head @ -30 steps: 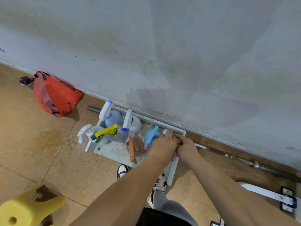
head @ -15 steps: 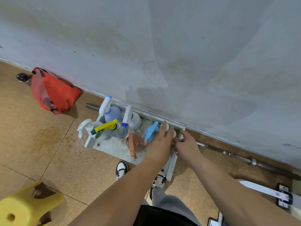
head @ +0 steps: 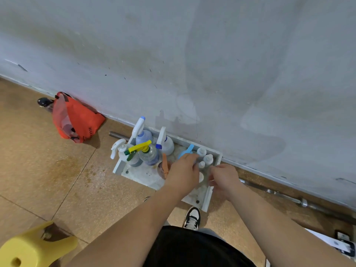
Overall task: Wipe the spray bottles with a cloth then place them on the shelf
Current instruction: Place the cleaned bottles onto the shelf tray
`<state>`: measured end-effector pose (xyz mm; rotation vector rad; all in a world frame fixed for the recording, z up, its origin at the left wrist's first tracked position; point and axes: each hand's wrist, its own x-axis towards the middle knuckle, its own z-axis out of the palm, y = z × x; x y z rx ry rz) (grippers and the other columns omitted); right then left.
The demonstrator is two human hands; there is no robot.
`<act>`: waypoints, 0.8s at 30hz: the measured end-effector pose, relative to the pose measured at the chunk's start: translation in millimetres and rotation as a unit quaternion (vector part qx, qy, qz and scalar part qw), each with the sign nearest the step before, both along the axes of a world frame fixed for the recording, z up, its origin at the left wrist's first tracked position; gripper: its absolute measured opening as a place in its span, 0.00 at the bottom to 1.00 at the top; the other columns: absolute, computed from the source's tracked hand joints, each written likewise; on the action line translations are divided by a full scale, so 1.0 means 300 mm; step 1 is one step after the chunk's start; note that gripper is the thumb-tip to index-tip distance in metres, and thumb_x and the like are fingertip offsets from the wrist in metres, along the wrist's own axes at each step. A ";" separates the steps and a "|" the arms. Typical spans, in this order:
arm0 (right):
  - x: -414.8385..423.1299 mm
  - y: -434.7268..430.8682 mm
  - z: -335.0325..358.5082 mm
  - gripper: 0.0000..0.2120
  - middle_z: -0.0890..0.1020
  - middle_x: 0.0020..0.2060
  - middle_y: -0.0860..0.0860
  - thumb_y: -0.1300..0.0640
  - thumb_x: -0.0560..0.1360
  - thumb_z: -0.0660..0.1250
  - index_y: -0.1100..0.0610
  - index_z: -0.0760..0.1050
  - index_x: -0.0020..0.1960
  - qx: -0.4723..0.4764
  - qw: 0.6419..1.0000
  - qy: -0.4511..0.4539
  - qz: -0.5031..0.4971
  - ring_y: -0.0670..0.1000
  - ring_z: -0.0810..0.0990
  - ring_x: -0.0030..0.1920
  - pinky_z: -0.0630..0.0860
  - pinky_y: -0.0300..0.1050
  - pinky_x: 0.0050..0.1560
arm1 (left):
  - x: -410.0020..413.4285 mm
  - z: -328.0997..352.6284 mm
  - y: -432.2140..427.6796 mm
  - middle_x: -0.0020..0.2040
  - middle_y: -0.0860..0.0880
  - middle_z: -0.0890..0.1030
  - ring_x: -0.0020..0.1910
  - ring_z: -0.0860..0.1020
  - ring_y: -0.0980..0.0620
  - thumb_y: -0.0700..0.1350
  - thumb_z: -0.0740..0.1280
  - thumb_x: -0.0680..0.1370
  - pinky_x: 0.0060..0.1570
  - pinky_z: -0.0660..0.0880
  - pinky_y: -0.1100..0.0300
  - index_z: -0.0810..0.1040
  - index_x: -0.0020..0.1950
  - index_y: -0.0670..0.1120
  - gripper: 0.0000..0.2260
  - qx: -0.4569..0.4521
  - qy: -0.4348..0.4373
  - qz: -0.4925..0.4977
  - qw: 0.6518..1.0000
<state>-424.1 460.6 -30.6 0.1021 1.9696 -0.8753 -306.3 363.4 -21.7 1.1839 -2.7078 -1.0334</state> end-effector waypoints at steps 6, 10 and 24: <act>0.017 -0.099 0.129 0.12 0.82 0.34 0.55 0.54 0.76 0.65 0.63 0.79 0.42 -0.073 0.984 0.164 0.017 0.54 0.78 0.34 0.74 0.48 0.37 | 0.004 0.093 -0.125 0.55 0.49 0.86 0.51 0.83 0.49 0.45 0.64 0.82 0.56 0.80 0.51 0.84 0.62 0.47 0.12 0.042 0.162 0.036 0.985; 0.079 -0.238 0.230 0.05 0.85 0.38 0.54 0.56 0.79 0.67 0.54 0.81 0.48 -0.132 0.967 0.218 0.014 0.51 0.82 0.34 0.79 0.47 0.39 | 0.037 0.202 -0.324 0.54 0.50 0.86 0.47 0.83 0.53 0.40 0.69 0.81 0.53 0.79 0.60 0.85 0.59 0.45 0.09 0.017 0.252 0.062 0.966; 0.270 -0.712 0.174 0.23 0.78 0.64 0.55 0.48 0.79 0.69 0.58 0.75 0.71 0.028 0.956 0.233 0.176 0.57 0.80 0.62 0.74 0.45 0.60 | 0.163 0.088 -0.956 0.77 0.45 0.71 0.75 0.71 0.46 0.57 0.70 0.80 0.71 0.68 0.54 0.65 0.81 0.46 0.33 0.163 -0.109 -0.092 0.976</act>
